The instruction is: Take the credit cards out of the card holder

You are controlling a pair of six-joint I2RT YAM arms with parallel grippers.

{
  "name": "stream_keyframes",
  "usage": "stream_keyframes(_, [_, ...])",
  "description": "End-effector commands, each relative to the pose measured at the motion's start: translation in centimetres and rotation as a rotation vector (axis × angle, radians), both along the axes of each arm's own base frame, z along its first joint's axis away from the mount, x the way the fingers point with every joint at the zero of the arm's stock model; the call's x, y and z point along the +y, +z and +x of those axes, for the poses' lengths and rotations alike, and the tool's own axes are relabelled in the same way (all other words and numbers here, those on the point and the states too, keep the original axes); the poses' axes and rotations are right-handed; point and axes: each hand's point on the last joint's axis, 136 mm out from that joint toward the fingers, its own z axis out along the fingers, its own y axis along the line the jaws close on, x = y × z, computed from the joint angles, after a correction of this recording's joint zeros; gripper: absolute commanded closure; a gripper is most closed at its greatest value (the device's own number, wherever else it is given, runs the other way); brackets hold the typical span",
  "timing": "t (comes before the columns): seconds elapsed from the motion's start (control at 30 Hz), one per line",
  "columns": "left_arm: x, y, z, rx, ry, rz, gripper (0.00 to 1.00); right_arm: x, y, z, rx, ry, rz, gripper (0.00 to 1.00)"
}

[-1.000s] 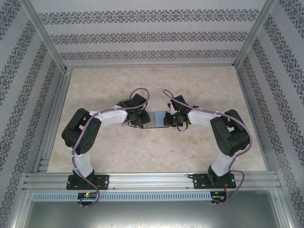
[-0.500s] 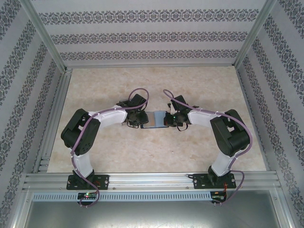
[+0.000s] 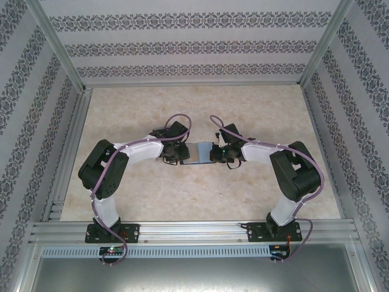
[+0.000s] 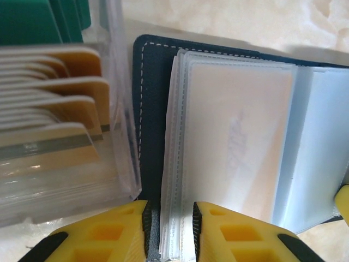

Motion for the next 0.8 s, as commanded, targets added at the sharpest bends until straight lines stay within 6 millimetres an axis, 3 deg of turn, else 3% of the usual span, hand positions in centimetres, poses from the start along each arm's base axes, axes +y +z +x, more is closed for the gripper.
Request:
stream_keyframes(0.0, [-0.9, -0.1, -0.6, 0.006, -0.033, -0.01, 0.71, -1.0, -1.7, -1.8, 0.074, -0.01, -0.041, 0.97])
stream_keyframes(0.43, [-0.9, 3.3, 0.1, -0.093, -0.036, 0.024, 0.71, -1.0, -1.7, -1.9, 0.075, -0.008, -0.044, 0.97])
stream_keyframes(0.6, [-1.3, 2.9, 0.2, -0.083, -0.048, 0.024, 0.72, -0.9, -1.7, -1.8, 0.075, -0.007, -0.041, 0.97])
stream_keyframes(0.77, [-1.4, 1.3, -0.1, -0.043, -0.055, 0.035, 0.72, -0.9, -1.7, -1.8, 0.076, -0.007, -0.042, 0.97])
